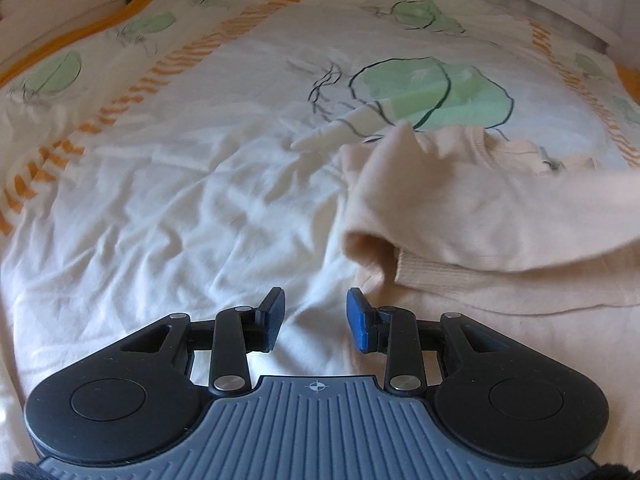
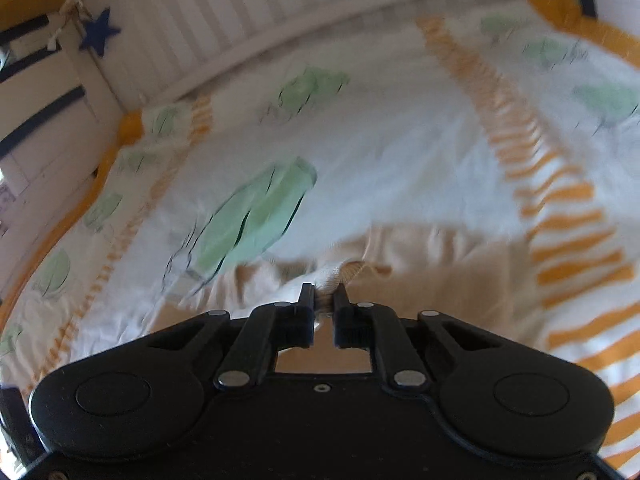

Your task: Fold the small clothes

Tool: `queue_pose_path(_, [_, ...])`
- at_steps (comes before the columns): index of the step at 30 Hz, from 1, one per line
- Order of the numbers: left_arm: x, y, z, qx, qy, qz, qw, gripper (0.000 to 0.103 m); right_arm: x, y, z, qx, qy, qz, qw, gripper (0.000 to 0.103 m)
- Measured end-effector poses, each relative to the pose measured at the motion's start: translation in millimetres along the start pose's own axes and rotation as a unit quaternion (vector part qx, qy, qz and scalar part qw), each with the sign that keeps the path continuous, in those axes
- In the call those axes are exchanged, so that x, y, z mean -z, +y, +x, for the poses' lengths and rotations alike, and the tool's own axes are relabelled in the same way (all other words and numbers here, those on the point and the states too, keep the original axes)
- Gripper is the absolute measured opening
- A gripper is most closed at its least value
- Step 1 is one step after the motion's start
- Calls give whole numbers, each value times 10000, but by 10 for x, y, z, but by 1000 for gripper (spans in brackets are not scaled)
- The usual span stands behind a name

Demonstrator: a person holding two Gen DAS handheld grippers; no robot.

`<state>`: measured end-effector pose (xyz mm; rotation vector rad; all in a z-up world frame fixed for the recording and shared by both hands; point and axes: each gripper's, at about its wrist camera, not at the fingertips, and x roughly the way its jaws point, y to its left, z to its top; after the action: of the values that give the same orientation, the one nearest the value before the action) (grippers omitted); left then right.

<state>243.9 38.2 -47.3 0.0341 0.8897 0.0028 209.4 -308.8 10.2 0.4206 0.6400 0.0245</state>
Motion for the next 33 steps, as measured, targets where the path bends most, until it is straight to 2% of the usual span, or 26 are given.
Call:
queue_pose_path(2, [4,-47,20,-18,-64,125,9999,39,-49,-41,-12,315,-63,-144,9994,16])
queue_pose_path(4, [0,-100,56,-69,-98,230,9997,41,-41,-99,51,458,37,-153,9988,15])
queue_pose_path(10, [17,-143,178,-279,-86,328,9990,44,73,-166,208,531,299,-97,9981,15])
queue_pose_path(13, [29,-90,223,-472,-74,294,9984,45,51,-141,159,527,223,-118,9983,15])
queue_pose_path(14, [33,-65,251,-604,-30,312,9977,49,34,-148,113,545,146,-137,9983,15])
queue_pose_path(17, [37,61,261,-535,-18,140,9985,52,19,-229,45,629,80,-122,9979,16])
queue_pose_path(20, [41,89,259,-571,-20,149,9983,52,127,-401,159,831,355,28,9959,17])
queue_pose_path(23, [37,92,237,-672,-9,225,9975,52,312,-576,360,1237,817,43,9889,24])
queue_pose_path(25, [11,120,186,-772,-2,157,9969,51,402,-631,360,1288,789,47,9885,23])
queue_pose_path(28, [-40,137,10,-863,-292,142,9957,51,466,-593,235,1304,506,-29,9902,28])
queue_pose_path(29, [-62,106,-43,-844,-391,231,9954,51,489,-560,201,1343,408,-135,9900,35])
queue_pose_path(30, [-78,58,-85,-804,-470,360,9950,51,515,-519,168,1402,315,-237,9893,49])
queue_pose_path(32, [-97,-79,-140,-721,-623,660,9933,51,578,-425,93,1562,118,-439,9867,62])
queue_pose_path(33, [-101,-154,-144,-674,-673,795,9923,51,581,-375,73,1577,11,-531,9861,63])
